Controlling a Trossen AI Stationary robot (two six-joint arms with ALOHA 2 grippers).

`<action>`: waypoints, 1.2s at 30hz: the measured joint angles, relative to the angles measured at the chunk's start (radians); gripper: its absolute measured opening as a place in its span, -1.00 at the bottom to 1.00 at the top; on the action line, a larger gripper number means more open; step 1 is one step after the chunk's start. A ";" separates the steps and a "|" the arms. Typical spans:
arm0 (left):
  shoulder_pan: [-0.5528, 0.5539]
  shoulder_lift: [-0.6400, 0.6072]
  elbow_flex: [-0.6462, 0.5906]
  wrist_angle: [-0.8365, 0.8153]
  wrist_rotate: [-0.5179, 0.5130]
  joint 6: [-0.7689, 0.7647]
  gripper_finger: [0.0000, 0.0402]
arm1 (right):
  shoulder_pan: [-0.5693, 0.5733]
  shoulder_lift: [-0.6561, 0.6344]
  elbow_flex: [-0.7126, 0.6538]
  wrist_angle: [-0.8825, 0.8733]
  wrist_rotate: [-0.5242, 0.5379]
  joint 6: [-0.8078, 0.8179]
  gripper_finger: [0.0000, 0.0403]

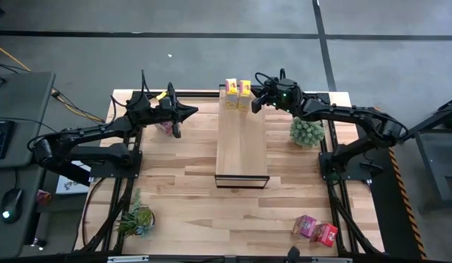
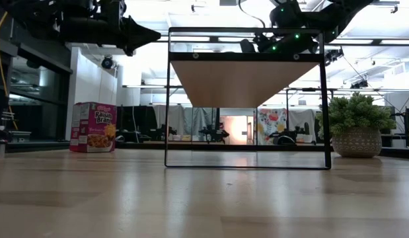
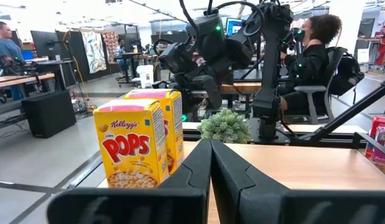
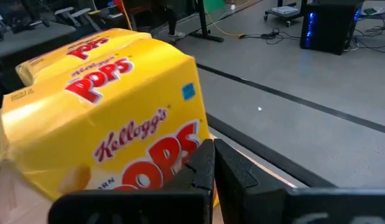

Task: Stack cereal on shelf
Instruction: Put the yellow cereal box on the shelf

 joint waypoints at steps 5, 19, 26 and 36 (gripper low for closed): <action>0.000 0.000 0.000 0.000 0.000 -0.010 -1.00 | -0.007 0.000 0.000 -0.002 -0.001 0.006 -1.00; 0.000 0.000 0.000 -0.054 0.006 -0.025 -1.00 | 0.014 -0.147 0.000 -0.393 -0.136 -0.113 -1.00; 0.000 0.000 0.000 -0.018 0.008 -0.026 -1.00 | 0.160 -0.128 -0.056 -0.253 -0.196 -0.183 -1.00; 0.000 0.000 0.000 0.005 0.009 -0.042 -1.00 | 0.192 -0.089 -0.056 -0.136 -0.048 -0.272 -1.00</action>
